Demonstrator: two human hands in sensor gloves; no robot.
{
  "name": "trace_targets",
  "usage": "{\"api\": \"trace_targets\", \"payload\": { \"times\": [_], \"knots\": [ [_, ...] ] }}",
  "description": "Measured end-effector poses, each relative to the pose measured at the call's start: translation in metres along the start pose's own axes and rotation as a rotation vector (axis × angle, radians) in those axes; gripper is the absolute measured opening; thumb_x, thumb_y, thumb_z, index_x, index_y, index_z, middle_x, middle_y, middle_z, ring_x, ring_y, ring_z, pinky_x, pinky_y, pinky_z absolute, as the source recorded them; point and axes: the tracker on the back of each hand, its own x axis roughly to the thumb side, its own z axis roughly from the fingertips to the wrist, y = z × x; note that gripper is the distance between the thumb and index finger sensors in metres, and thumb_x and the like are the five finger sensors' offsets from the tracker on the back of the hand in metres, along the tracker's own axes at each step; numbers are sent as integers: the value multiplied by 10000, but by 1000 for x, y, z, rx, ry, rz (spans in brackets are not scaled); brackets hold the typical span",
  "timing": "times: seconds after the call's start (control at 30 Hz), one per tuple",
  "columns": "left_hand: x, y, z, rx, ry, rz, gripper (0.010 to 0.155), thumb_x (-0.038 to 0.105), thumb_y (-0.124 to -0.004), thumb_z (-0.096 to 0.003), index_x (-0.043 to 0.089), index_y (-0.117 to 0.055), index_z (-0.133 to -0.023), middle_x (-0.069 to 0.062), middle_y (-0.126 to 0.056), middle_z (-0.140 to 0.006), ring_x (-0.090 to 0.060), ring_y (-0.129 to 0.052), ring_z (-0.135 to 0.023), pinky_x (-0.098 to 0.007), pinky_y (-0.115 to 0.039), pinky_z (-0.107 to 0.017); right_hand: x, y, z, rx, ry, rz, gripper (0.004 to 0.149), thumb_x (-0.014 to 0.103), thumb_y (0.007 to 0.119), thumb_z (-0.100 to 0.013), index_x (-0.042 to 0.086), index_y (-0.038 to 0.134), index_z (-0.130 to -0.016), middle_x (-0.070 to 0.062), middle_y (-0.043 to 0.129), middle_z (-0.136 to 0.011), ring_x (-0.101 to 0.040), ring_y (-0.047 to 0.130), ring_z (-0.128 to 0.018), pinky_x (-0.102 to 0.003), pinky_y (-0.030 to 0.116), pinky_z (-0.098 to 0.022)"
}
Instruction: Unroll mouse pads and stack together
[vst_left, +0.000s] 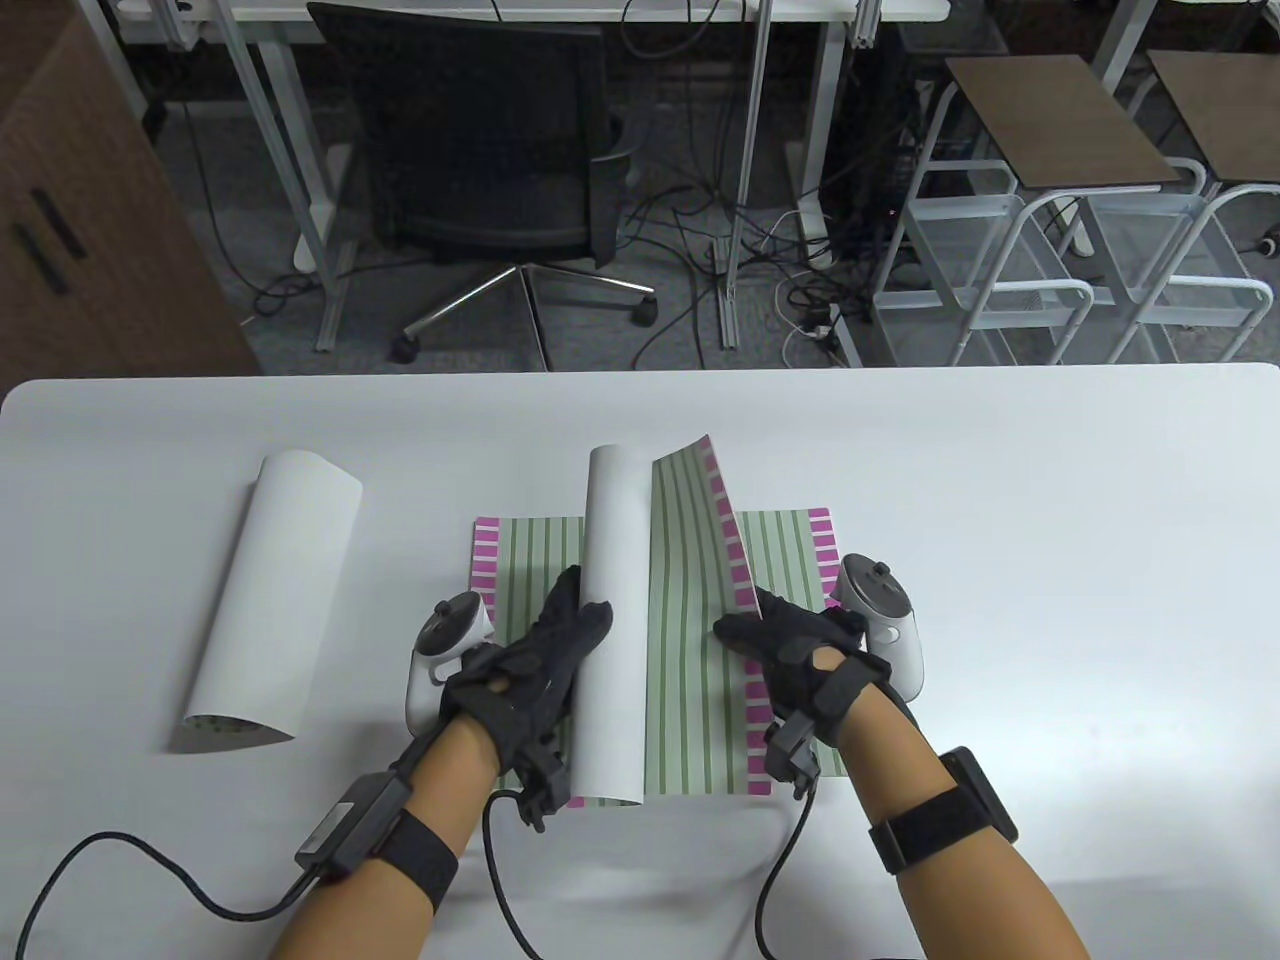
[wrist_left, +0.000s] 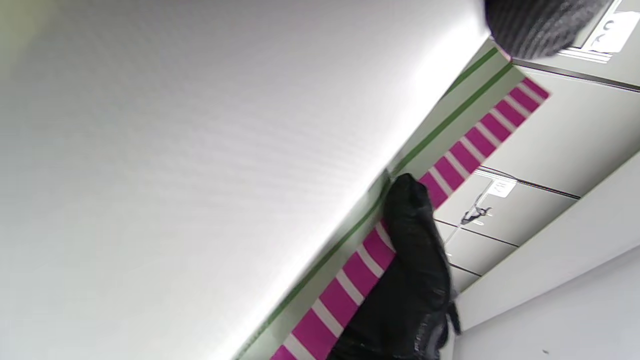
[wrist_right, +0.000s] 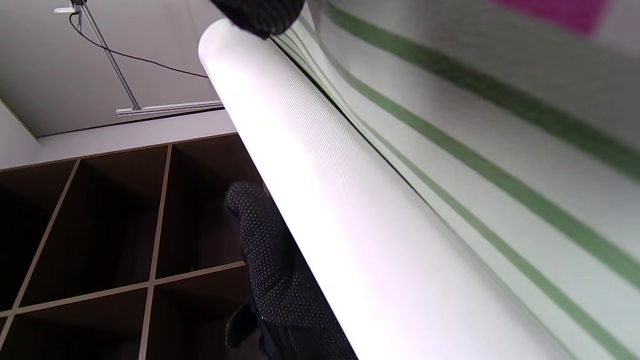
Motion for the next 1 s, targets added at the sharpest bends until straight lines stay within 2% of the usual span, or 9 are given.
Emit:
{"api": "trace_targets", "payload": {
  "times": [0.1,0.23,0.37,0.47,0.57,0.67,0.77,0.87,1.0],
  "knots": [
    [-3,0,-1,10,13,-4,1012,646,-770,-536,312,29,-1059,-117,-187,-1141,-409,-589,-1059,-590,-658,-672,1,2,1,-2,-1,22,647,209,721,-478,159,374,-1021,-176,626,-918,-434,939,-648,-501,830,-444],
    [-2,3,-1,40,16,21,968,603,-769,-548,322,-7,-1073,-104,-250,-1140,-386,-642,-1036,-574,-679,-663,2,-1,1,-11,-7,18,642,205,722,-478,163,384,-1022,-176,630,-918,-439,939,-645,-505,828,-442],
    [0,10,2,57,-1,23,892,578,-735,-567,350,-48,-1088,-90,-327,-1139,-377,-685,-1020,-559,-694,-657,6,-5,2,-18,-23,15,638,205,725,-478,165,393,-1022,-172,637,-916,-435,943,-640,-498,831,-438],
    [2,17,5,102,-16,28,815,545,-726,-567,439,-111,-1091,-72,-383,-1152,-388,-732,-1006,-562,-711,-645,9,-8,4,-27,-36,20,636,203,725,-478,168,398,-1023,-171,639,-916,-431,947,-635,-493,834,-434],
    [1,21,4,93,-37,39,769,531,-694,-576,468,-126,-1091,-88,-364,-1157,-413,-712,-1020,-585,-701,-645,11,-7,4,-30,-40,24,638,211,727,-479,167,396,-1023,-170,640,-916,-432,946,-638,-493,834,-436],
    [0,21,3,50,-43,29,801,596,-680,-571,453,-88,-1091,-94,-307,-1165,-416,-661,-1046,-597,-673,-660,12,-5,4,-25,-46,20,639,211,726,-479,164,393,-1023,-171,637,-917,-434,943,-640,-495,832,-437],
    [0,19,2,18,-26,-11,945,676,-712,-553,392,33,-1058,-97,-217,-1162,-405,-611,-1064,-592,-651,-678,13,-3,3,-23,-48,27,637,210,724,-480,163,393,-1023,-169,636,-918,-434,942,-640,-497,829,-439],
    [-1,17,1,26,-2,-31,1020,653,-780,-534,373,57,-1045,-88,-221,-1154,-386,-626,-1055,-582,-658,-676,15,-1,4,-21,-50,46,634,208,723,-480,166,397,-1023,-168,638,-917,-436,940,-639,-498,827,-440],
    [-2,19,2,65,7,0,995,582,-818,-534,373,0,-1062,-74,-287,-1144,-361,-685,-1022,-560,-686,-664,17,-3,5,-34,-54,72,631,204,723,-480,168,405,-1023,-169,640,-917,-441,938,-637,-502,824,-439]
  ]
}}
